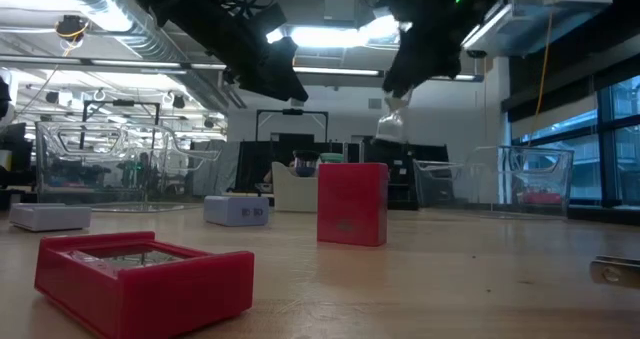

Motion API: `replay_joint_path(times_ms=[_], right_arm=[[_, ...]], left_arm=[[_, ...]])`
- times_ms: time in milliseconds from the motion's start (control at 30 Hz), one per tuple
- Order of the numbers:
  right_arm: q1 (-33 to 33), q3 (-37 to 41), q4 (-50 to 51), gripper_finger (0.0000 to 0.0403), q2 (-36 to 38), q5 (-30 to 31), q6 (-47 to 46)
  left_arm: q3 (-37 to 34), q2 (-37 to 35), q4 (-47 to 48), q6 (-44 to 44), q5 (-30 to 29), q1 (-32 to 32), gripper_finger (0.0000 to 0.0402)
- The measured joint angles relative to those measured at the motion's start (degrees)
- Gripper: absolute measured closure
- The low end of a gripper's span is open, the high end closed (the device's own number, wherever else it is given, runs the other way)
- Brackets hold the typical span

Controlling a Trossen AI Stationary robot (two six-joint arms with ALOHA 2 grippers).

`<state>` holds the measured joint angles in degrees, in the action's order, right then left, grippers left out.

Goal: Pick & Place Office items
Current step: Put the white hourglass timer into the gray bin

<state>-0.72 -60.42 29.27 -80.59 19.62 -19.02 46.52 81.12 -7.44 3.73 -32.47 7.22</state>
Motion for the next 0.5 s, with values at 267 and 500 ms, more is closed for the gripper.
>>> replay_joint_path(times_ms=[267, 500], right_arm=[[12.8, 0.02, -12.58, 0.0192, -3.61, -8.04, 5.58], [17.26, 0.04, -11.87, 0.0191, -5.86, -8.28, 6.18]], left_arm=[[0.0, 0.0, 0.38, -0.01, -0.03, 0.0, 0.0123], [0.0, 0.0, 0.63, -1.45, -0.07, 0.0, 0.0123]])
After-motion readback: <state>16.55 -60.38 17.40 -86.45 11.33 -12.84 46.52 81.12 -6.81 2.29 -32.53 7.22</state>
